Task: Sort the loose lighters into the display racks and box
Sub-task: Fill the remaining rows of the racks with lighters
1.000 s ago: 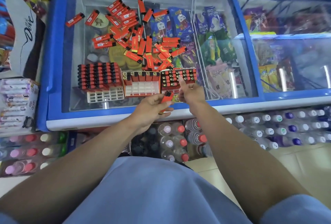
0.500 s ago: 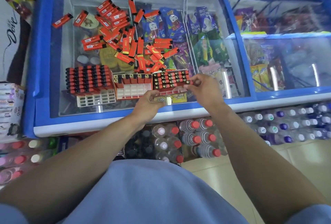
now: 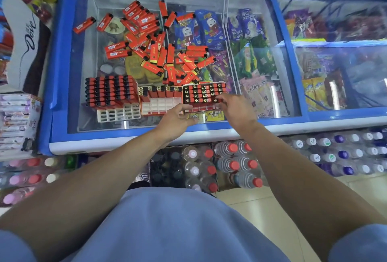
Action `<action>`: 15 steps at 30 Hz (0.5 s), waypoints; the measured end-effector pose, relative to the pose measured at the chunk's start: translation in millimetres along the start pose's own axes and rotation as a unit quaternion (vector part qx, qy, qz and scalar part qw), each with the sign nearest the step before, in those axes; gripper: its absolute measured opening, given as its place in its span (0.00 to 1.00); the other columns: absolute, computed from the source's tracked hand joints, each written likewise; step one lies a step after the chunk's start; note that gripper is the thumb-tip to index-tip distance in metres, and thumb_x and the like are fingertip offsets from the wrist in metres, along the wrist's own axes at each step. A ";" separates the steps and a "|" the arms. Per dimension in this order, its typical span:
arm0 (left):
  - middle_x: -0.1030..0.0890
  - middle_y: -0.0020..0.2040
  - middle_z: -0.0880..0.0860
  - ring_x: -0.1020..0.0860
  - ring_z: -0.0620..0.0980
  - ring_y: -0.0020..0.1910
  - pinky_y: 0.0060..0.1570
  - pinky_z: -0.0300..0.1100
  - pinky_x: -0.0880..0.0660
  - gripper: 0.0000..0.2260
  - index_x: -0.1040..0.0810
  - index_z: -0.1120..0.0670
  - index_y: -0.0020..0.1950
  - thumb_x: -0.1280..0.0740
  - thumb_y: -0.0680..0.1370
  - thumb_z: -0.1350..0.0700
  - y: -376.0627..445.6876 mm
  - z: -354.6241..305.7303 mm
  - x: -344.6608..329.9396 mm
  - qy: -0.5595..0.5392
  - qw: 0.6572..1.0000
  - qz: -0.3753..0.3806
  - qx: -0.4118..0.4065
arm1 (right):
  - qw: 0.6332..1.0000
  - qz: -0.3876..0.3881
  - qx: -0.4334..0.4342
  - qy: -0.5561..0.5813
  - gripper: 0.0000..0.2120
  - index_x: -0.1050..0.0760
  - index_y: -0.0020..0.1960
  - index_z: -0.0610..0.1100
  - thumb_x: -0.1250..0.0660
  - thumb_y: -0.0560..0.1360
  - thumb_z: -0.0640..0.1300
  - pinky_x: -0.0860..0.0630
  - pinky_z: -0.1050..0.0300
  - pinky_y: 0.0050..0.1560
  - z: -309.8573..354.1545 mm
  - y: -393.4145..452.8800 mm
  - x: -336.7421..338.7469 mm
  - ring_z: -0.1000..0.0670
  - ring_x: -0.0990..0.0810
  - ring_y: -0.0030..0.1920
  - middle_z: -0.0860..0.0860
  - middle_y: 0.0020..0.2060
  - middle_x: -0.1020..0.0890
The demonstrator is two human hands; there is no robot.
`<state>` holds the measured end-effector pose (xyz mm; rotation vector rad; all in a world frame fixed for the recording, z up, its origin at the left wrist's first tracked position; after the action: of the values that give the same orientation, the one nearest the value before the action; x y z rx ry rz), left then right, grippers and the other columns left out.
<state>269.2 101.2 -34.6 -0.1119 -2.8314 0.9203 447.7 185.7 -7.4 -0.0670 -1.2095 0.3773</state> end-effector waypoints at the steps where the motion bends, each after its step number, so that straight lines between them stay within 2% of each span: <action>1: 0.21 0.65 0.49 0.22 0.45 0.62 0.56 0.37 0.27 0.18 0.24 0.49 0.68 0.27 0.79 0.54 -3.3 -3.7 1.6 0.002 1.000 -0.008 -0.015 | 1.000 -0.013 -0.001 0.002 0.15 0.22 0.67 0.48 0.32 0.81 0.50 0.19 0.48 0.49 0.6 -0.5 1.1 0.43 0.15 0.47 0.47 0.50 0.14; 5: 0.17 0.54 0.43 0.20 0.38 0.51 0.51 0.32 0.25 0.06 0.19 0.49 0.56 0.28 0.80 0.54 -14.0 -37.1 38.5 -0.009 0.982 -0.133 -0.134 | 0.994 -0.104 0.013 0.016 0.16 0.23 0.59 0.49 0.31 0.78 0.58 0.24 0.55 0.37 9.7 -11.5 19.9 0.50 0.21 0.36 0.55 0.37 0.20; 7: 0.18 0.51 0.42 0.21 0.35 0.49 0.51 0.28 0.26 0.05 0.20 0.48 0.55 0.29 0.80 0.57 -10.5 -63.6 68.5 0.001 0.964 -0.188 -0.189 | 0.988 -0.148 0.038 0.024 0.13 0.22 0.57 0.49 0.32 0.79 0.57 0.27 0.56 0.36 22.7 -13.1 33.5 0.49 0.22 0.37 0.55 0.38 0.21; 9: 0.19 0.56 0.44 0.21 0.38 0.54 0.56 0.31 0.26 0.11 0.21 0.49 0.60 0.29 0.80 0.60 9.7 -92.5 94.9 0.078 0.950 -0.200 -0.227 | 0.985 -0.158 0.057 0.026 0.08 0.22 0.58 0.49 0.32 0.80 0.50 0.25 0.54 0.37 38.5 -2.9 42.4 0.48 0.20 0.41 0.53 0.43 0.18; 11: 0.23 0.65 0.51 0.24 0.48 0.64 0.65 0.42 0.27 0.20 0.25 0.52 0.69 0.29 0.77 0.63 49.6 -110.0 114.8 0.217 0.936 -0.180 -0.210 | 0.985 -0.150 0.070 0.045 0.09 0.22 0.60 0.48 0.32 0.80 0.44 0.20 0.48 0.43 55.8 16.0 49.7 0.47 0.19 0.45 0.51 0.48 0.18; 13: 0.31 0.74 0.58 0.32 0.58 0.73 0.72 0.52 0.31 0.31 0.34 0.54 0.77 0.28 0.75 0.62 94.7 -105.3 142.5 0.330 0.919 -0.175 -0.124 | 0.986 -0.139 0.072 0.058 0.12 0.22 0.62 0.47 0.32 0.79 0.41 0.20 0.46 0.49 73.1 36.8 54.2 0.47 0.20 0.47 0.50 0.50 0.19; 15: 0.43 0.81 0.60 0.43 0.63 0.80 0.77 0.58 0.40 0.40 0.45 0.55 0.82 0.27 0.76 0.56 128.0 -90.4 174.0 0.390 0.904 -0.172 -0.029 | 0.989 -0.124 0.060 0.060 0.15 0.23 0.65 0.47 0.31 0.79 0.41 0.21 0.49 0.53 88.4 58.1 52.4 0.47 0.20 0.51 0.49 0.54 0.19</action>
<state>116.7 277.8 -15.2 0.0174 -2.0367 0.5392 367.5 243.7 57.1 0.1612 -1.0595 0.2247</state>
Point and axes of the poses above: each hand's wrist, its own y-axis towards the middle knuckle, its own x-axis out of the back of the hand, z = x × y, the point moved 8 cm from there along y, towards the middle knuckle
